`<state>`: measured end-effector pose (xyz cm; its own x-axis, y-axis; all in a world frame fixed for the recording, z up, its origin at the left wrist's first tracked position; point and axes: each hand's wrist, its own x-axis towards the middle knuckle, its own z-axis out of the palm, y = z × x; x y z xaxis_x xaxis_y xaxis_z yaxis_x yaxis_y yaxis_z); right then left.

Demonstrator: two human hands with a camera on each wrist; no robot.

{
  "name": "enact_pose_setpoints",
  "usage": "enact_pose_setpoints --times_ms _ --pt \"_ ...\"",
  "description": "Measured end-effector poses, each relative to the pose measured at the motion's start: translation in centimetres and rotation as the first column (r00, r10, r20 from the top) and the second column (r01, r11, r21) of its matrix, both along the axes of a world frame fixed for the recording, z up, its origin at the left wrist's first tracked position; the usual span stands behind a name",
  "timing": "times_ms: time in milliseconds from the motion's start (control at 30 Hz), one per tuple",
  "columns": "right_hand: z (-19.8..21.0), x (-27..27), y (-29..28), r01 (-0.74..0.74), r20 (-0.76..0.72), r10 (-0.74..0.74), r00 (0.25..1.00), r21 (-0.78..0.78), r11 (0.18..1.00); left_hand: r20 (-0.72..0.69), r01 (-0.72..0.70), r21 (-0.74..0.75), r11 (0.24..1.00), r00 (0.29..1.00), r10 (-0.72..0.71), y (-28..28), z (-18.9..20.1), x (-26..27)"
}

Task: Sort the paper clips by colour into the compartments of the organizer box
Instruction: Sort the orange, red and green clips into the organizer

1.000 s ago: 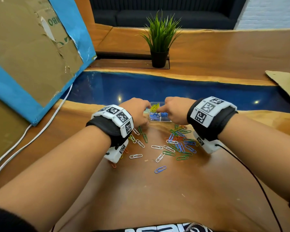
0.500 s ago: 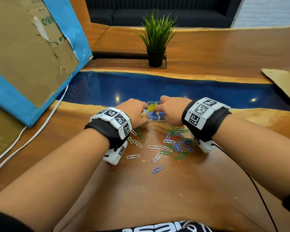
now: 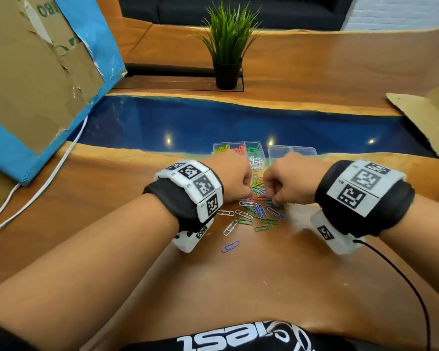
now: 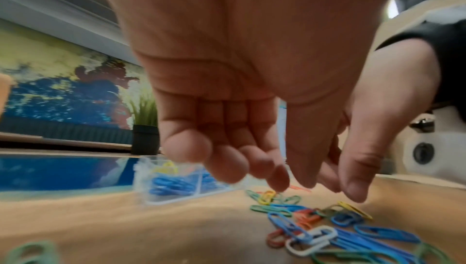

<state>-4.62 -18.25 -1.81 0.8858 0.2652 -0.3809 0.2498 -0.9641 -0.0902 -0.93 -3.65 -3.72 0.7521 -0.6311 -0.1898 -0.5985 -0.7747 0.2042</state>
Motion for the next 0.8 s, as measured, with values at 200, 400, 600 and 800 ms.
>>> enact_pose_setpoints --times_ms 200,400,600,800 --pt "-0.9 -0.7 -0.6 -0.022 -0.002 0.022 1.0 0.018 1.0 0.044 -0.055 0.132 0.99 0.998 0.05 -2.2 -0.8 0.1" --pt "-1.1 -0.9 -1.1 -0.001 -0.005 0.001 1.0 0.082 0.997 0.005 -0.075 0.158 0.985 0.997 0.076 -2.5 -0.7 0.4" --pt "-1.1 -1.4 -3.0 0.497 -0.399 -0.302 0.866 0.623 0.604 -0.014 -0.066 0.157 0.985 0.997 0.07 -2.3 -0.7 0.2" --pt "-2.3 -1.7 -3.8 0.67 -0.55 -0.409 0.728 0.697 0.255 0.001 -0.074 0.205 0.976 0.997 0.075 -2.5 -0.8 0.3"
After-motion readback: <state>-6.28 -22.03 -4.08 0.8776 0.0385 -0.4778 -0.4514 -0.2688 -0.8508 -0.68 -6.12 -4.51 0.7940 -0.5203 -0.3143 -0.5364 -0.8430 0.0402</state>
